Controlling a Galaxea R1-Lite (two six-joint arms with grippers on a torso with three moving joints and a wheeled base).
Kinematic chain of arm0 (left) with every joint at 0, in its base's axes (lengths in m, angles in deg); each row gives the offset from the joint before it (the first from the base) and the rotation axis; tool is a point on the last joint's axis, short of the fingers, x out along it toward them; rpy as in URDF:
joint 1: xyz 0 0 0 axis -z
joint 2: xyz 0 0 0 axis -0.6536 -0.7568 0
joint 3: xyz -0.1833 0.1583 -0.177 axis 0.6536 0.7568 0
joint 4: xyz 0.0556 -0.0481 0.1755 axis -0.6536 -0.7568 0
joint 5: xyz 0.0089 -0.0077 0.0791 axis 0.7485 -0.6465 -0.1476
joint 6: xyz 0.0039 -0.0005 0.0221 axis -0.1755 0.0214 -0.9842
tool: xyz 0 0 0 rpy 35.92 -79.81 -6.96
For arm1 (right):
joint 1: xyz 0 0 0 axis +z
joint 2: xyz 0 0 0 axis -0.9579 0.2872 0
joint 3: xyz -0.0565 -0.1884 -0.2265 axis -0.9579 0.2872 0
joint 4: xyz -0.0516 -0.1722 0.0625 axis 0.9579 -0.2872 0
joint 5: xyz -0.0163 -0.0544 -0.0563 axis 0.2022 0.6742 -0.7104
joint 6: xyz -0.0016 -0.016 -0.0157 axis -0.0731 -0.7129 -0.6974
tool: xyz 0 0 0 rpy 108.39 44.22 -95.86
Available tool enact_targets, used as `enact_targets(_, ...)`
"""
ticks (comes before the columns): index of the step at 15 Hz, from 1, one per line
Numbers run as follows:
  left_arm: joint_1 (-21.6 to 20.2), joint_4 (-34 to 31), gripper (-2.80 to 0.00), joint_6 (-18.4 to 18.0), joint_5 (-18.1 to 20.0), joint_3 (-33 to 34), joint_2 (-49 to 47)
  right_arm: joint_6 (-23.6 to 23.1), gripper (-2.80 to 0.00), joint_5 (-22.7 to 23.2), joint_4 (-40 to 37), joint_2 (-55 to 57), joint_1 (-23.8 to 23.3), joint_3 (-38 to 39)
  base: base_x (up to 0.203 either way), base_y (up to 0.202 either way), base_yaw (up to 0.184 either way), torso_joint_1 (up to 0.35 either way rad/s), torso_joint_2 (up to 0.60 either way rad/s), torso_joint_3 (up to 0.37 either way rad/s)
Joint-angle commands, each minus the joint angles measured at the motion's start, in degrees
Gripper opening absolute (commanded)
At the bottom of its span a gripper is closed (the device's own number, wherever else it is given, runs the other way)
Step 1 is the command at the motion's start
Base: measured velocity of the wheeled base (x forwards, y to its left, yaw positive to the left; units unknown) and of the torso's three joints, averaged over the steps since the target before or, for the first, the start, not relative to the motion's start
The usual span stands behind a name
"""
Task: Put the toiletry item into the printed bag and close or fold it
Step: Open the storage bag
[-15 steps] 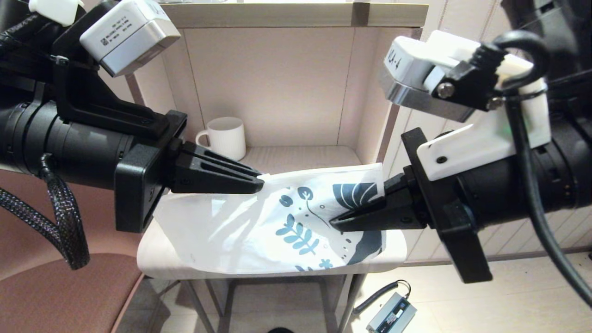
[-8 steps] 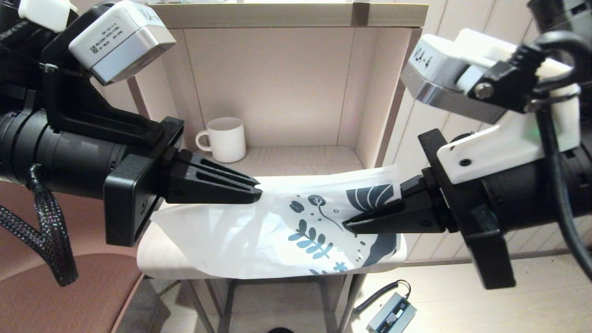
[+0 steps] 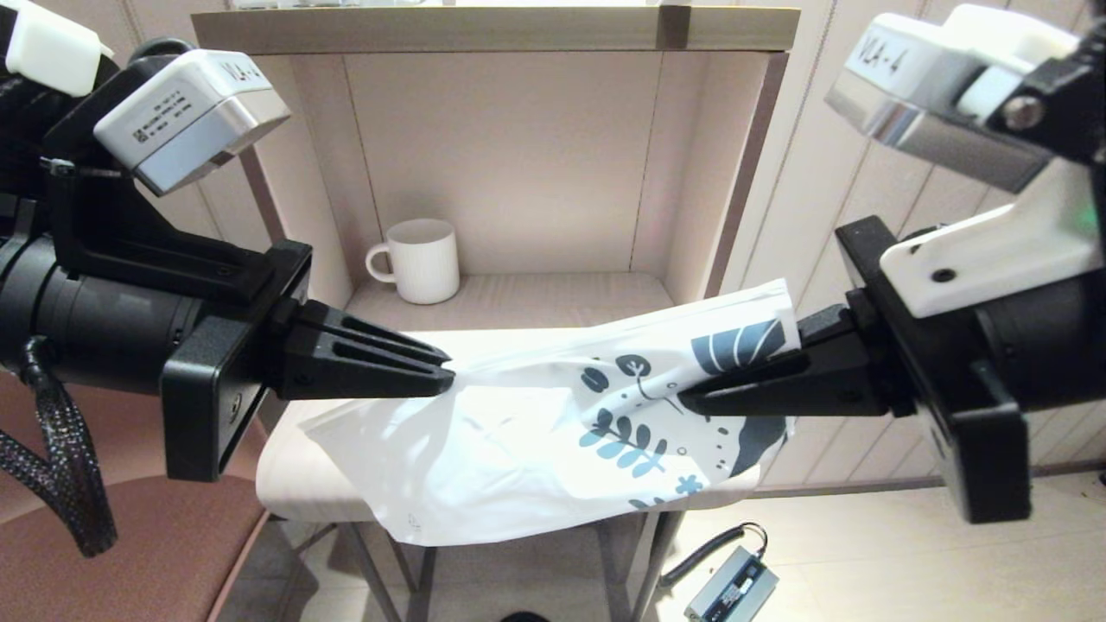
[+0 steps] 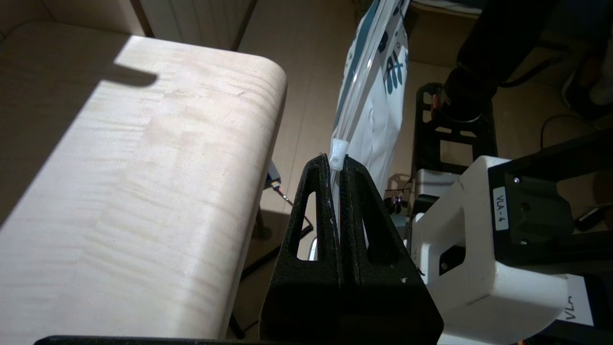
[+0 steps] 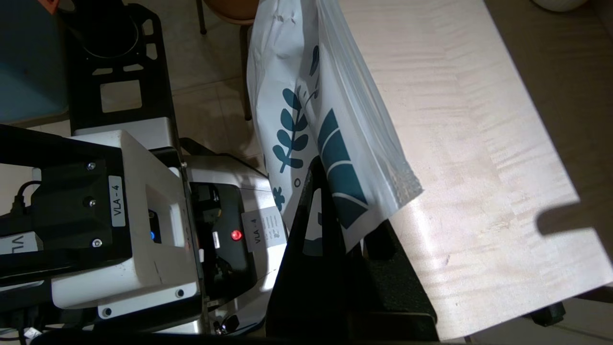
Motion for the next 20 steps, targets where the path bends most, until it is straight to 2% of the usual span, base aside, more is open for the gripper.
enact_targets(1, -1.0, -0.1, -2.80, -0.1, 0.4, 0.9, 0.9, -0.1, -2.80, 0.1, -0.2, -1.6, -1.2, 0.3, 0.000, 0.000, 0.000, 0.000, 0.00, 0.000)
enact_targets(8, -3.9, -0.2, -2.80, -0.1, 0.4, 4.0, 3.3, 0.0, -2.80, 0.1, -0.3, -4.2, -2.0, 1.4, 0.000, 0.000, 0.000, 0.000, 0.00, 0.000)
enact_targets(14, -4.4, -0.1, -2.80, -0.1, 0.4, 5.9, 4.4, 0.0, -2.80, 0.5, -0.1, -5.1, -3.0, 3.5, 0.000, 0.000, 0.000, 0.000, 0.00, 0.000)
enact_targets(20, -4.4, -0.1, -2.80, 0.0, 0.5, 5.0, 3.6, 0.1, -2.80, 0.5, 2.0, -4.8, -2.5, 4.7, 0.000, 0.000, 0.000, 0.000, 0.00, 0.000)
